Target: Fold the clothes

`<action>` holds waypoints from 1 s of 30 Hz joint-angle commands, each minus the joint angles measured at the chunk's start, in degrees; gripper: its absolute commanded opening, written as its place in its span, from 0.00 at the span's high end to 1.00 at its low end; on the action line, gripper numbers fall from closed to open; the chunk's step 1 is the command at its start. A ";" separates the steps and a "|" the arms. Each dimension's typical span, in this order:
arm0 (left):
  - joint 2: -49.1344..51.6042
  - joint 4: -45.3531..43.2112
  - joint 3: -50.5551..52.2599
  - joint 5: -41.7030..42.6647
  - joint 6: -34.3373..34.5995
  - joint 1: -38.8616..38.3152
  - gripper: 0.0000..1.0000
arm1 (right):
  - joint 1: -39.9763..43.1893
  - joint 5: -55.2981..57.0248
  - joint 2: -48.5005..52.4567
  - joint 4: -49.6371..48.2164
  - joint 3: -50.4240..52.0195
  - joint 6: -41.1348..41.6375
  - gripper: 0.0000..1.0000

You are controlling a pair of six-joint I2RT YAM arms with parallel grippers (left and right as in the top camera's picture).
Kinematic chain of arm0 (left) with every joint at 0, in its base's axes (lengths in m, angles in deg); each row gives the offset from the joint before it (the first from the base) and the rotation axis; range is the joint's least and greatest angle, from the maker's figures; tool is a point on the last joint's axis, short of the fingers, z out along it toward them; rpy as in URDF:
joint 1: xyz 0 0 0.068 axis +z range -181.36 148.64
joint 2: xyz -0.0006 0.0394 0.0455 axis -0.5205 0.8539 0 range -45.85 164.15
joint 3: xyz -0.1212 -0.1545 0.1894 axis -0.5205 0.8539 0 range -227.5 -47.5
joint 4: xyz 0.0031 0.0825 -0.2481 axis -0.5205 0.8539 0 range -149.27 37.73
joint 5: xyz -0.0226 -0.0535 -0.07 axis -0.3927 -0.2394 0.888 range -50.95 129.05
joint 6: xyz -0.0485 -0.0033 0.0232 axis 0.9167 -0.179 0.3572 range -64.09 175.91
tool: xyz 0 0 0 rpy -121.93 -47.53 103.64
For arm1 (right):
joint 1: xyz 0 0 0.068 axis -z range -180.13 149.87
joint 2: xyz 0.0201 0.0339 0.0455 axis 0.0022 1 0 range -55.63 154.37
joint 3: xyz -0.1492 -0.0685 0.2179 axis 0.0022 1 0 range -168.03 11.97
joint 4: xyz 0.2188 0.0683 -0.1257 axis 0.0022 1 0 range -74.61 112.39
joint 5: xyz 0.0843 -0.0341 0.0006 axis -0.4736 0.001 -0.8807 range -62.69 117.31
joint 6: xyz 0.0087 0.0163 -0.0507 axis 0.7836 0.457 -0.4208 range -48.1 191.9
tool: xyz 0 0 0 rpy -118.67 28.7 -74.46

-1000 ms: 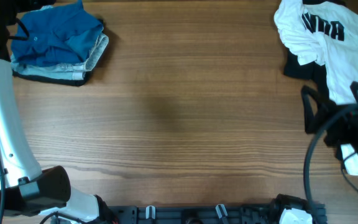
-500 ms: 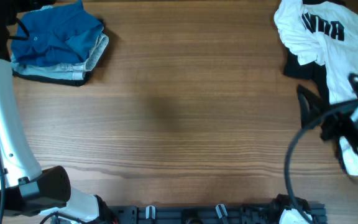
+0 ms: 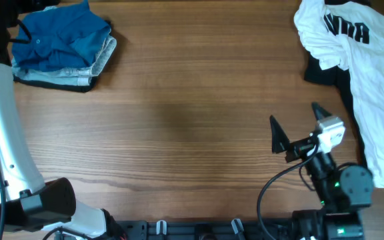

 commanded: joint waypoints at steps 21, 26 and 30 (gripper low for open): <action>0.17 -0.09 0.26 0.46 0.52 0.11 0.00 | -0.48 7.39 -14.99 -4.09 17.35 4.09 0.00; 0.17 -0.09 0.26 0.46 0.50 0.11 0.00 | -0.48 7.39 -14.88 -4.07 17.33 4.11 0.00; 0.17 -0.09 0.26 0.46 0.52 0.11 0.00 | -0.48 7.39 -14.88 -4.07 17.33 4.11 0.00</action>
